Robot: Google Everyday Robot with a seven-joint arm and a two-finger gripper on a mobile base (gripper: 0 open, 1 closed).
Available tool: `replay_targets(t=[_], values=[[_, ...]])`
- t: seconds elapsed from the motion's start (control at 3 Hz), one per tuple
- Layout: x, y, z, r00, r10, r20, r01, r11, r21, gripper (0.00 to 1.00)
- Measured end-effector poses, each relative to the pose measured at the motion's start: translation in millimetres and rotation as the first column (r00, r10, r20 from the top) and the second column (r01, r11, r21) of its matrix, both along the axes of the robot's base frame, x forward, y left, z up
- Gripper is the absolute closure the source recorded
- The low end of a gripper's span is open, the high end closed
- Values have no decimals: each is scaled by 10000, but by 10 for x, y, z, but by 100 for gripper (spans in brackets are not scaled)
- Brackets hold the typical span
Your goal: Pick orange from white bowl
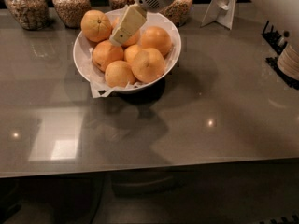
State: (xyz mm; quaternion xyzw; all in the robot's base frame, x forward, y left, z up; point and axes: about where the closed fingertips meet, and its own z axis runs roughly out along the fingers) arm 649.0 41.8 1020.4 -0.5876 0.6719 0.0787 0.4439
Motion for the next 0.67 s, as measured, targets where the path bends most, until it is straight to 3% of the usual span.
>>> replay_targets(t=[0.67], values=[[215,491,-132,9995,310,-21,-309,9992,245,0]])
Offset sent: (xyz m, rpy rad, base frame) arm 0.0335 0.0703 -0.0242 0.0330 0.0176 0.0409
